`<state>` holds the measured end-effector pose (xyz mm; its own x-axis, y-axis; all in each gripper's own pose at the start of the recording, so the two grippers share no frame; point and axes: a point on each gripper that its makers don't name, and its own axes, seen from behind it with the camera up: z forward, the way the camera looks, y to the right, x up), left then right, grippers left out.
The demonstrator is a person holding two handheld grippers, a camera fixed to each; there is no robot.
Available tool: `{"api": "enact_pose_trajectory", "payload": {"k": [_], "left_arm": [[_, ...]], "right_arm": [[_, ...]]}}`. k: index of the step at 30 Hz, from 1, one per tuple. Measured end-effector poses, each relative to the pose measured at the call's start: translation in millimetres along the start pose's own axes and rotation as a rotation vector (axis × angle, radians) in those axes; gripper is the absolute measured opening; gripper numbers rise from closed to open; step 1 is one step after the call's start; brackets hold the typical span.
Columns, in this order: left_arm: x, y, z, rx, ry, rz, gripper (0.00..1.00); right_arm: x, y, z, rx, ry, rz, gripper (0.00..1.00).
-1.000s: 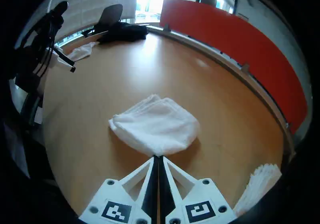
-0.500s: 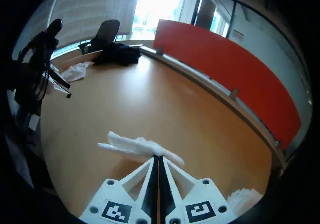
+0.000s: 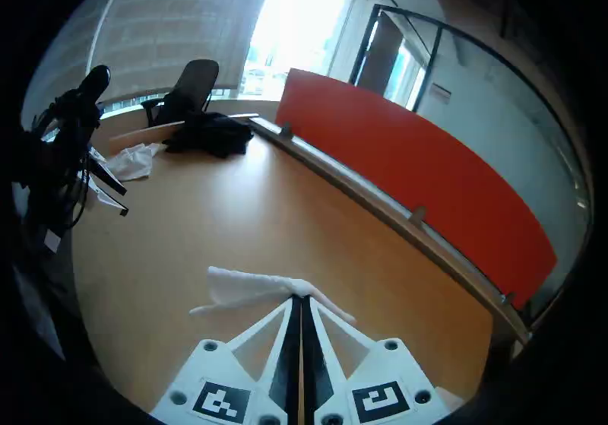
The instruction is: Fold towel
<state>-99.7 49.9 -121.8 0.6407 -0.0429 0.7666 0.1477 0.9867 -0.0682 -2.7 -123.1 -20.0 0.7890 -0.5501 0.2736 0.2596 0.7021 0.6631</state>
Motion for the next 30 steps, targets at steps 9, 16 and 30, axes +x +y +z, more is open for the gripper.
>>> {"api": "enact_pose_trajectory", "payload": {"k": [9,16,30], "left_arm": [[3,5.2,-0.5,-0.009,0.006,0.011,0.95],[4,6.4,-1.0,-0.010,0.007,0.021,0.95],[4,7.4,-2.3,-0.008,0.005,0.028,0.95]], "right_arm": [[-1,25,-13.3,-0.033,-0.002,0.004,0.05],[-3,43,-21.3,-0.053,-0.003,0.015,0.05],[-11,81,-39.1,-0.103,-0.015,0.033,0.05]]}}
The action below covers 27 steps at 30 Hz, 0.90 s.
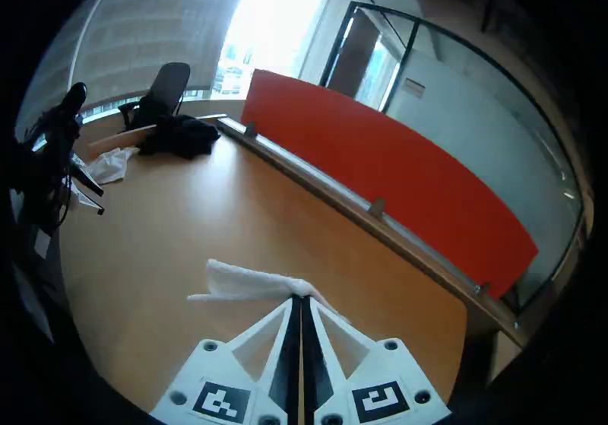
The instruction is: Fold towel
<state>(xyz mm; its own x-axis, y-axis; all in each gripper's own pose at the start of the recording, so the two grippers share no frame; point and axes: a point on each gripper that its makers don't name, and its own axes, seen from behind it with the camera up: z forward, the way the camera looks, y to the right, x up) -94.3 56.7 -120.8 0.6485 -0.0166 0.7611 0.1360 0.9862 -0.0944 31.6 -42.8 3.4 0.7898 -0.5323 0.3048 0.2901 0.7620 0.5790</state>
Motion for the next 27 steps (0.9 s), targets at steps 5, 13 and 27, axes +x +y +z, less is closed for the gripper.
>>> {"api": "enact_pose_trajectory", "payload": {"k": [5,13,27], "left_arm": [[0,1.6,0.4,-0.001,-0.001,0.002,0.95],[0,2.7,0.8,0.001,-0.003,0.005,0.95],[-1,4.6,1.7,0.006,-0.009,0.007,0.95]], "right_arm": [[-2,17,-5.0,-0.021,-0.003,0.005,0.05],[-8,46,-12.5,-0.055,-0.018,-0.002,0.05],[-21,103,-21.6,-0.128,-0.042,0.025,0.05]]}}
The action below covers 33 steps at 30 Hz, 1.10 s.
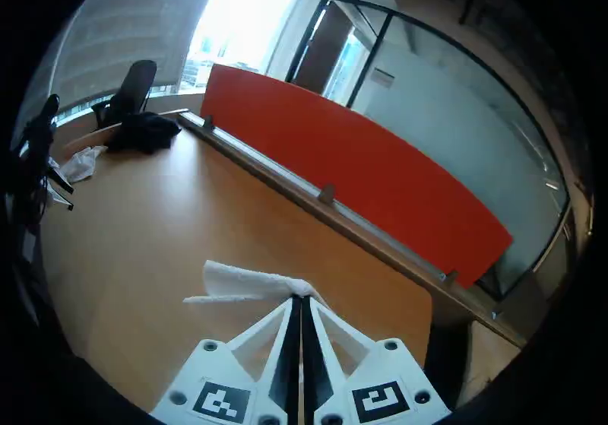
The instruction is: Fold towel
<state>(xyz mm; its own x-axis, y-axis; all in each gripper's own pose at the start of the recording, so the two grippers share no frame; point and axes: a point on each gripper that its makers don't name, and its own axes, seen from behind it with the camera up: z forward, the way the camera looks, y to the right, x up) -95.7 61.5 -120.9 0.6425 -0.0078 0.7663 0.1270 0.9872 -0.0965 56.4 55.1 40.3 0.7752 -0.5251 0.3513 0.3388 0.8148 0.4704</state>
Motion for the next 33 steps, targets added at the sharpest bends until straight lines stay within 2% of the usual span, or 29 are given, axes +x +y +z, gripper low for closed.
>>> {"api": "enact_pose_trajectory", "payload": {"k": [33], "left_arm": [[3,5.0,5.8,0.010,-0.011,0.009,0.95]], "right_arm": [[-34,97,7.8,-0.115,-0.081,0.031,0.04]]}}
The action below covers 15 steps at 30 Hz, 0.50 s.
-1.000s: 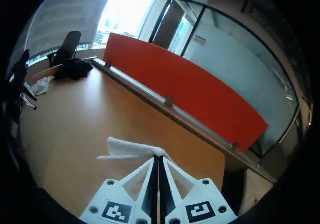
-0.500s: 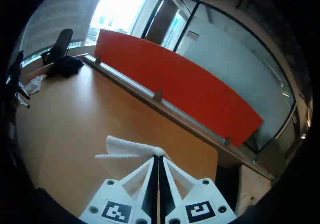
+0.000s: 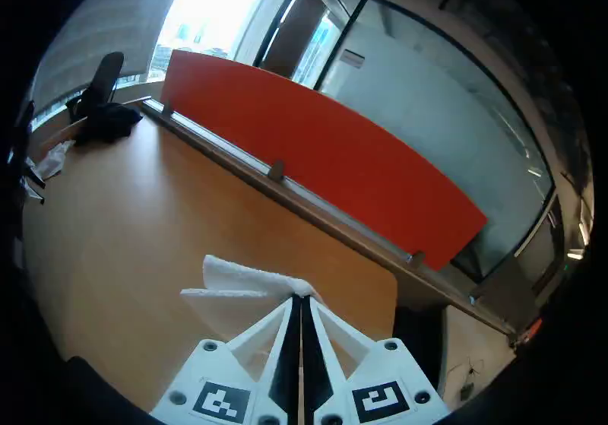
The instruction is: Fold towel
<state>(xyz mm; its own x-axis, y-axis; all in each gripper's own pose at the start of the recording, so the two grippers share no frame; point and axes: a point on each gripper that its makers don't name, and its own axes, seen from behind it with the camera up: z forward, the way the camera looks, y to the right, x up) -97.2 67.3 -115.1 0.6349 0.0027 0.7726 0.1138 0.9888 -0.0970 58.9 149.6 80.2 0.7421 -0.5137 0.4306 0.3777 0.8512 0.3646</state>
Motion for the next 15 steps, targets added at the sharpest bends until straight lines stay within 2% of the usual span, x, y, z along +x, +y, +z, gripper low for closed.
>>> {"api": "enact_pose_trajectory", "payload": {"k": [9,15], "left_arm": [[3,2.1,0.7,-0.002,0.000,0.002,0.95],[4,3.9,0.6,-0.004,-0.001,0.008,0.95]], "right_arm": [[-7,3,-1.3,-0.007,-0.010,0.005,0.04],[-19,8,-8.9,-0.019,-0.020,0.020,0.04]]}}
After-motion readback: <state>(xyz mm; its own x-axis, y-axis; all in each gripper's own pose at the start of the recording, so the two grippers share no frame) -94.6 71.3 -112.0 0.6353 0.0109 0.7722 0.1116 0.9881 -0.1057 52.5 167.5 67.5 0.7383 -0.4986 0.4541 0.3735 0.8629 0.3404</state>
